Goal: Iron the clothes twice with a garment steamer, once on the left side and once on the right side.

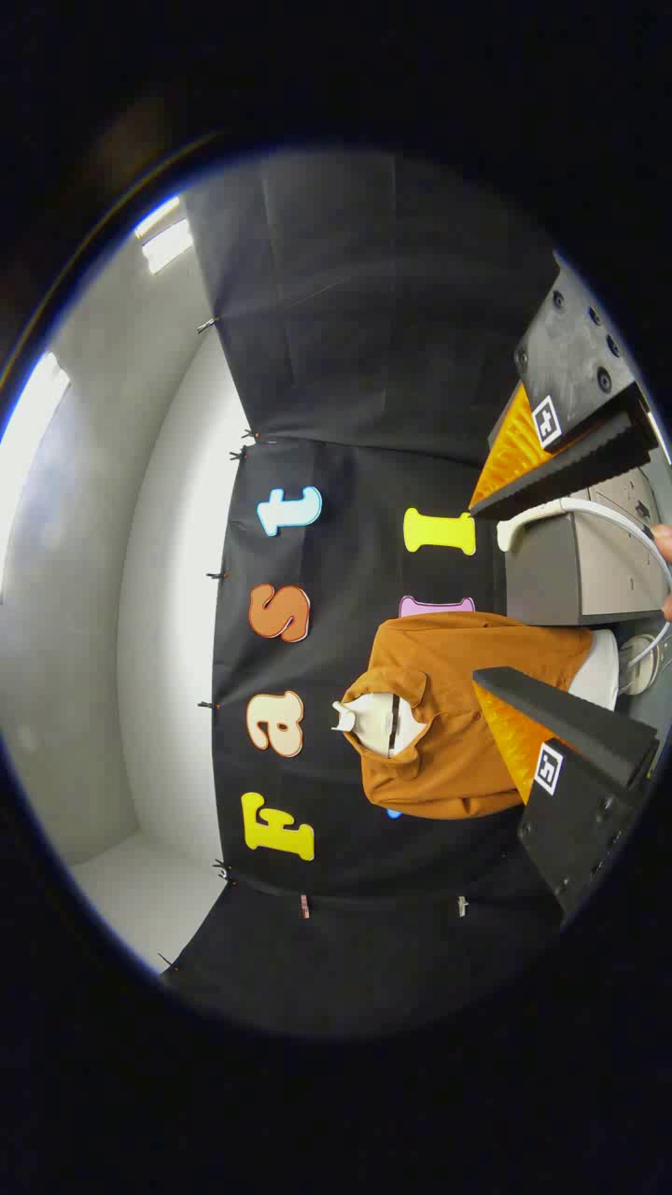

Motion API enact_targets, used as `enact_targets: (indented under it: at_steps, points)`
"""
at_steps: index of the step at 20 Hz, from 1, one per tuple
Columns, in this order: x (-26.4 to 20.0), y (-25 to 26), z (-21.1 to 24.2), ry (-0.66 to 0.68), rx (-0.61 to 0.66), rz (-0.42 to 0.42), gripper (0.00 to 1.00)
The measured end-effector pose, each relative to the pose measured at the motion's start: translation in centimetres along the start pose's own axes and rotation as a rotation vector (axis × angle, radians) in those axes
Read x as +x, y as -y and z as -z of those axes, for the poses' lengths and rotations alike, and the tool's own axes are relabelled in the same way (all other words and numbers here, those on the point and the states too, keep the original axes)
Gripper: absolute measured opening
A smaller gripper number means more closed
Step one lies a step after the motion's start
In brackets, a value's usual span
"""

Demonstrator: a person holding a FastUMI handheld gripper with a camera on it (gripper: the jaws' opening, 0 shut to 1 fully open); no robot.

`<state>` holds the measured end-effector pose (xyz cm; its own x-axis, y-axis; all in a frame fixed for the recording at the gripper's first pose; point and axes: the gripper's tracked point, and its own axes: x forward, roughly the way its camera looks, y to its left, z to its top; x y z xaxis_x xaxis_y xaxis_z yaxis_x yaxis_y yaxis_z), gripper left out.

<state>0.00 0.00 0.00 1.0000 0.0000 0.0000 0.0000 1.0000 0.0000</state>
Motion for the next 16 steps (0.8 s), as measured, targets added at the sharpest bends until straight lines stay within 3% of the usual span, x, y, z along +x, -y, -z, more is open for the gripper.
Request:
enact_targets:
  at_steps: [7,16]
  points:
    - [-0.5,1.2,-0.6,0.007,0.022,0.050,0.98]
    - [-0.5,0.7,-0.2,-0.006,0.006,0.045,0.98]
